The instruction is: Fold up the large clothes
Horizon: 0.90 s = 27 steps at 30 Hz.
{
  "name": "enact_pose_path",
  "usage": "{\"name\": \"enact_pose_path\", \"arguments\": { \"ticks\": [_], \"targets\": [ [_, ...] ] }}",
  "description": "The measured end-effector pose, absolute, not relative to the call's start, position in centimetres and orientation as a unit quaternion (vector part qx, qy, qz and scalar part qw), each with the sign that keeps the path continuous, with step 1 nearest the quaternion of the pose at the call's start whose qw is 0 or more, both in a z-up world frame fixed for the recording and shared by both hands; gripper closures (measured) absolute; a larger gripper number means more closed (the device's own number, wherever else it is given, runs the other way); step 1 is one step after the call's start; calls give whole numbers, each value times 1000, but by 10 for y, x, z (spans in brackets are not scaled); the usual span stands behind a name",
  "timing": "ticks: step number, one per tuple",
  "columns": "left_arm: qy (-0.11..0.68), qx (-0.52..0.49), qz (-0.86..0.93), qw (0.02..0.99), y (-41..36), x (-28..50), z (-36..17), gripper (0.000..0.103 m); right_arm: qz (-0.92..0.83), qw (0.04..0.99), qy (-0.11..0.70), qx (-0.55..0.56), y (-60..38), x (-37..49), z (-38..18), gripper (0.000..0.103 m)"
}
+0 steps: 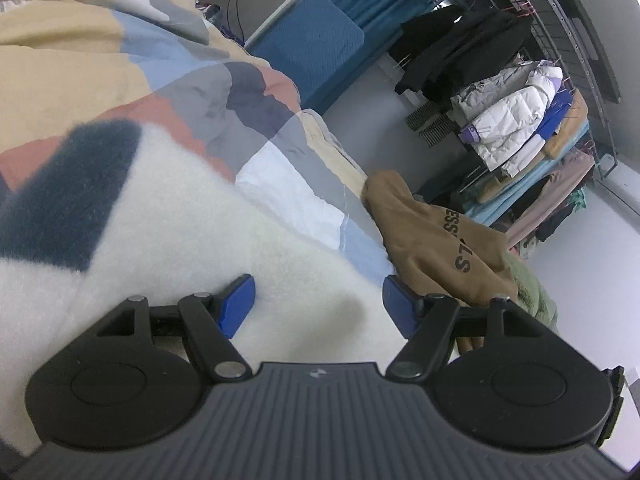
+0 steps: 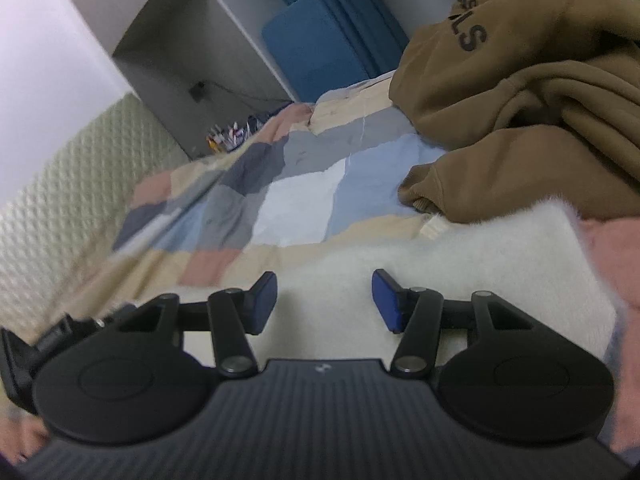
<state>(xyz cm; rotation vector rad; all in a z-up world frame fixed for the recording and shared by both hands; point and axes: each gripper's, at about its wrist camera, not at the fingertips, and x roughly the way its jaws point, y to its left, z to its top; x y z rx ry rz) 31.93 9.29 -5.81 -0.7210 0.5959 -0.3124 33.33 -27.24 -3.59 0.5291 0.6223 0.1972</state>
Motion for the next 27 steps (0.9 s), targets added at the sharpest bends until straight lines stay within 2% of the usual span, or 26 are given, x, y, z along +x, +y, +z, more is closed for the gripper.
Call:
{"name": "enact_pose_path", "arguments": {
  "ticks": [7,18,20,25,27],
  "targets": [
    [282,-303,-156,897,89,330,-63,28,92,931,297,192,-258,345,-39,48],
    [291,-257,-143,910,82,303,-46,27,88,923,312,208,-265,330,-24,48],
    [290,-253,-136,913,84,297,-40,26,84,925,310,204,-267,324,-20,45],
    [280,-221,-104,928,94,282,-24,21,64,938,288,182,-276,306,-5,20],
    [273,-201,-86,937,100,277,-17,20,50,945,275,167,-280,300,1,20]
  ]
}}
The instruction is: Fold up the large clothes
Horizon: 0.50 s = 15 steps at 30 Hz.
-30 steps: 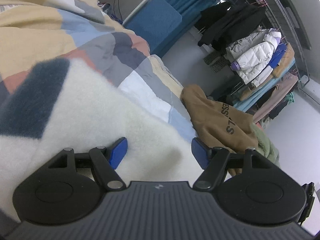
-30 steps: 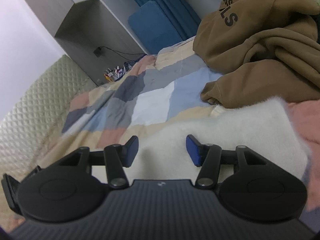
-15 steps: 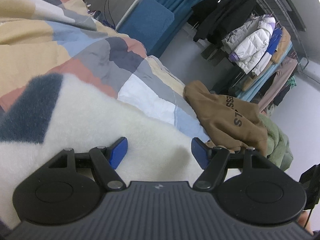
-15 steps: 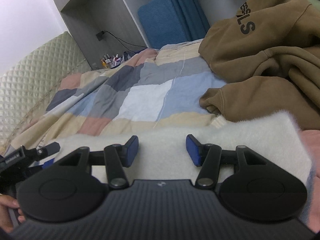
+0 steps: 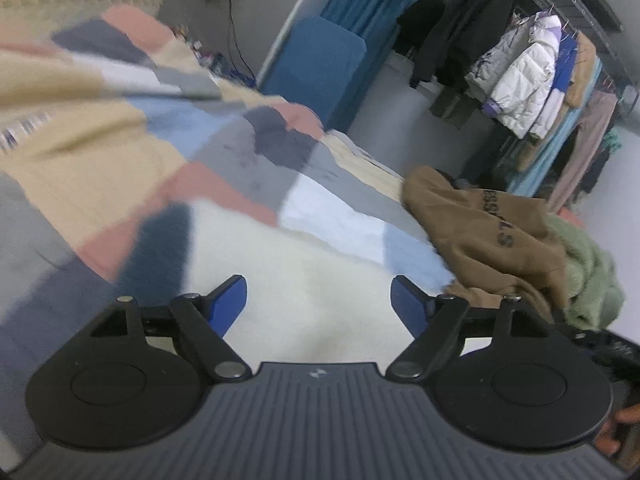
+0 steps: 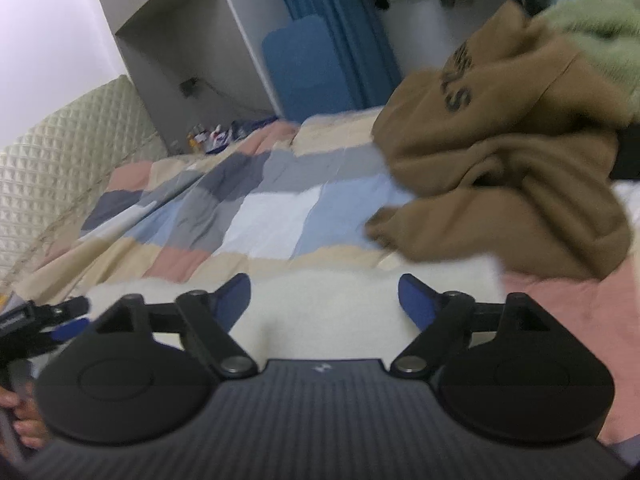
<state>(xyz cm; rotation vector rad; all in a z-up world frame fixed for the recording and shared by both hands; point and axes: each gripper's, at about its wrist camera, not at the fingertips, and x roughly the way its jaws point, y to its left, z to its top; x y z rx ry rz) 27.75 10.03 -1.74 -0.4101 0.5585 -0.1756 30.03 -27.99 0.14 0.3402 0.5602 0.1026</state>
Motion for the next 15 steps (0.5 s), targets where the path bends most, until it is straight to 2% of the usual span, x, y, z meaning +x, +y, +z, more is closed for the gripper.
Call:
{"name": "enact_pose_path", "arguments": {
  "ticks": [3,8,15],
  "targets": [
    [264,-170,-56,948,113,275,-9,18,16,956,255,146,-292,293,8,20],
    [268,-150,-3,952,145,279,-9,18,-60,952,245,174,-326,293,3,20],
    [311,-215,-7,926,179,299,-34,18,-56,930,293,213,-346,311,-25,20]
  ]
}}
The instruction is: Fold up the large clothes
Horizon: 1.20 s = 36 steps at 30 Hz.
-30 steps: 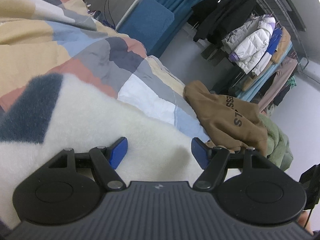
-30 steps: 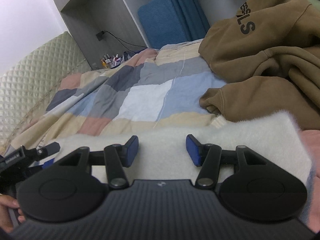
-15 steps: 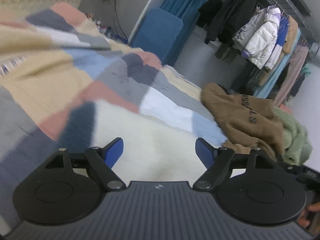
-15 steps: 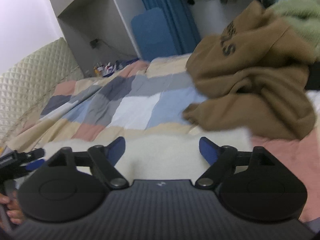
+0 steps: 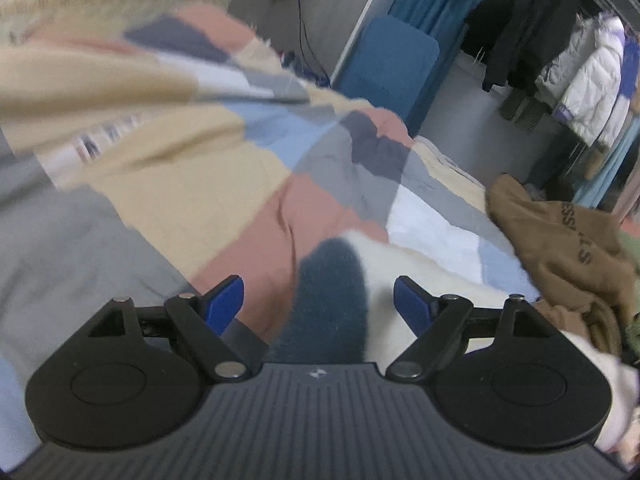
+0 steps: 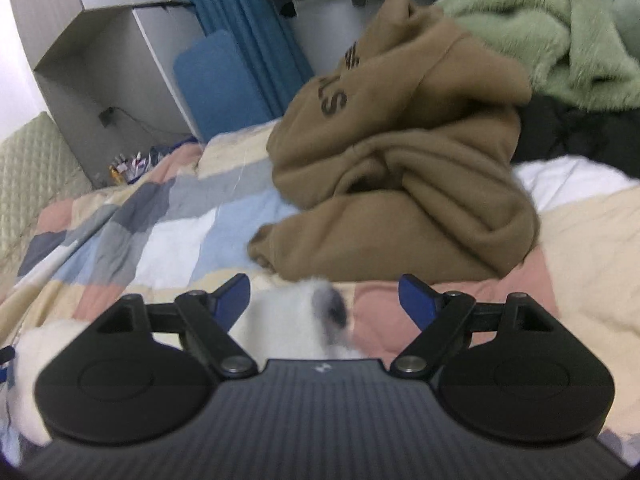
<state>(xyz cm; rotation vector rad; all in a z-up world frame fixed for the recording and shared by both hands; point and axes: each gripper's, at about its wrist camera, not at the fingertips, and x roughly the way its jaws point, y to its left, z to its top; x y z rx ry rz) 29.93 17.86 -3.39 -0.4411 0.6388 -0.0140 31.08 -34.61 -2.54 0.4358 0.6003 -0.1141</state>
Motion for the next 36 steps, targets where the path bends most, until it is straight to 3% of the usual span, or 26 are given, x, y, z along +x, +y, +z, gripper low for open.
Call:
{"name": "enact_pose_path", "arguments": {
  "ticks": [5,7,9,11,14,20,28,34,36],
  "targets": [
    [315,-247,-31,916,174,310,-47,19,-7,926,306,220,-335,318,-33,24],
    [310,-237,-32,920,167,310,-49,36,-4,929,312,199,-328,320,-34,35],
    [304,-239,-35,921,162,309,-49,65,-7,935,312,170,-321,319,-31,50],
    [288,-230,-38,929,159,305,-43,75,-9,940,304,155,-319,316,-25,62],
    [255,-247,-56,933,160,298,-30,79,3,951,273,145,-320,311,-11,72],
    [198,-276,-56,939,164,293,-15,80,16,972,185,146,-318,316,15,74],
    [281,-283,-24,917,176,330,-47,76,-24,959,243,143,-317,366,-22,74],
    [292,-280,-14,914,180,332,-53,65,-40,942,279,181,-325,371,-47,68],
    [294,-269,-3,917,178,328,-46,48,-42,941,279,190,-325,368,-45,63]
  ]
}}
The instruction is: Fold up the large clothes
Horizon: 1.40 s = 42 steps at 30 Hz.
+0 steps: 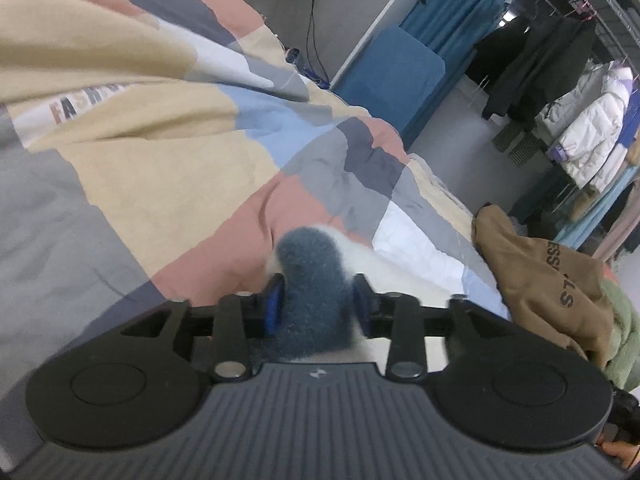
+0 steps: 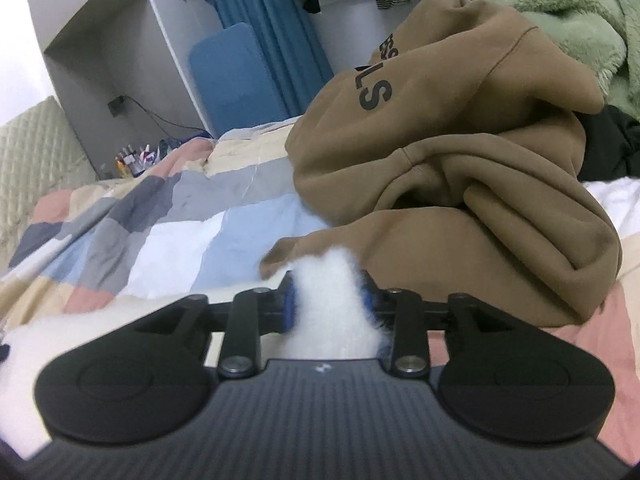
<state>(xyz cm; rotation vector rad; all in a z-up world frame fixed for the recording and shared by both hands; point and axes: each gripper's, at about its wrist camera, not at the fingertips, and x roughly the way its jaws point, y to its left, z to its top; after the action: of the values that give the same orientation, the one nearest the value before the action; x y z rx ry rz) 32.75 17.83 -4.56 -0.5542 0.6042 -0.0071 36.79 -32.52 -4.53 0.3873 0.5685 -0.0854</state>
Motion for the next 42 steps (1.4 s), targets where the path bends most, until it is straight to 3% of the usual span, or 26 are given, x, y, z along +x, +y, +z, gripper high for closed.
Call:
{"name": "enact_pose_path", "arguments": {
  "ticks": [2,4,5,12,18,29,33,42],
  "targets": [
    [284,-258,3,923,177,317,-36,35,-45,940,280,190,-324,363,-42,55],
    [269,-257,2,928,176,305,-28,31,-47,940,283,183,-322,360,-38,41],
    [266,-263,1,927,176,299,-24,30,-47,941,282,181,-321,356,-36,40],
    [248,-294,-37,922,156,238,-5,27,-57,944,265,186,-314,323,-6,39],
    [293,-292,-63,909,118,208,-14,23,-60,952,257,158,-294,293,19,39],
    [389,-471,-67,789,107,216,-97,13,4,954,259,153,-252,258,16,39],
    [364,-560,-53,742,119,223,-126,13,20,955,270,121,-230,262,9,39],
    [304,-620,-57,721,121,239,-146,14,38,944,315,95,-201,278,-19,37]
  ]
}}
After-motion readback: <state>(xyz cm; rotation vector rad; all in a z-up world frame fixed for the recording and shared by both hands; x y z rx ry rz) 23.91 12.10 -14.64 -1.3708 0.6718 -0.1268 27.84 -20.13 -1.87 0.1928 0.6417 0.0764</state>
